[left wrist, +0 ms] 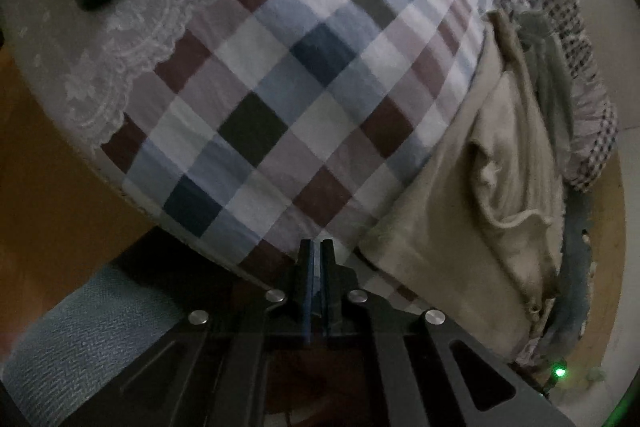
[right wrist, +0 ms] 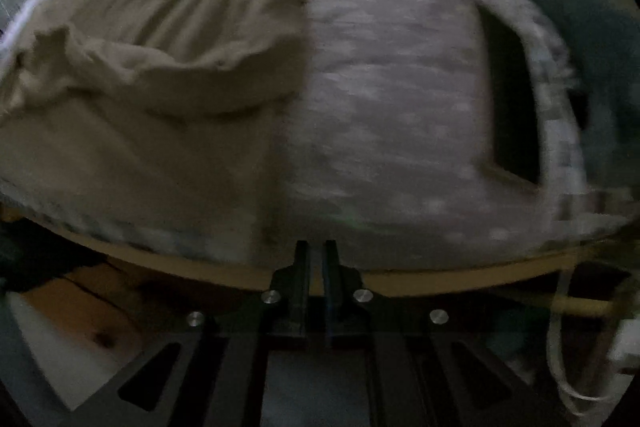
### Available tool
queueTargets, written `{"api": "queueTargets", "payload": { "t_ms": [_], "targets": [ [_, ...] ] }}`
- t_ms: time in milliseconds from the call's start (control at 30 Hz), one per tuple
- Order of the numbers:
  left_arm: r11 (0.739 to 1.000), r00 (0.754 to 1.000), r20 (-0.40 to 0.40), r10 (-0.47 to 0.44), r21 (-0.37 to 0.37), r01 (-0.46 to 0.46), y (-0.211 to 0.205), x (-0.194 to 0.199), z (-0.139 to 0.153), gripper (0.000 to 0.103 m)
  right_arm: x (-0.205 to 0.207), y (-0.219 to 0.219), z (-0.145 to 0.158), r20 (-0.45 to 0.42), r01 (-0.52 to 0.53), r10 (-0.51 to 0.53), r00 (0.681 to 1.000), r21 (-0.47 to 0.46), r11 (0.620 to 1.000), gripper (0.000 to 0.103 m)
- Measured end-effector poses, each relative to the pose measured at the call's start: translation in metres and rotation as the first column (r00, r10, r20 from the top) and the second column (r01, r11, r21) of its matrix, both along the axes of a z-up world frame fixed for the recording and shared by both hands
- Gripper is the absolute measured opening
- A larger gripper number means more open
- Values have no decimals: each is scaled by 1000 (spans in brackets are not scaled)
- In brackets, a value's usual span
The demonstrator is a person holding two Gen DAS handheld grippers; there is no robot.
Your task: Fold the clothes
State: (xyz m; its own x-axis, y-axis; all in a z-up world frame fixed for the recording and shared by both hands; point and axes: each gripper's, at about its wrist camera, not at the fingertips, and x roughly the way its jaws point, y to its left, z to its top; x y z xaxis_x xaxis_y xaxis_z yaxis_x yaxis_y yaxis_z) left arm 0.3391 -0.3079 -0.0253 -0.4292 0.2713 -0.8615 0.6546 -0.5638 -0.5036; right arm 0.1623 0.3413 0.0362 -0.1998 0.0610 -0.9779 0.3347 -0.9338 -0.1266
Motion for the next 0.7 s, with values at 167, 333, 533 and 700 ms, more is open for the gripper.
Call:
{"api": "queueTargets", "payload": {
  "t_ms": [167, 333, 533, 700],
  "targets": [
    [998, 974, -224, -35, 38, 44, 8, -3, 36, 63, 10, -11, 54, -156, -98, 84, 984, -84, 992, 33],
    [962, 929, -364, -65, 223, 155, 44, -43, 60, 78, 7, -77, 99, -312, -336, 267, 912, -194, 922, 42],
    [892, 947, -309, -90, 397, 215, 104, -103, 57, 81, 9, -161, 87, -329, -575, 505, 798, -165, 801, 42],
    [884, 972, -228, -61, 439, 158, 129, -127, 43, 81, 4, -191, 64, -338, -659, 597, 728, -100, 746, 42]
  ]
}}
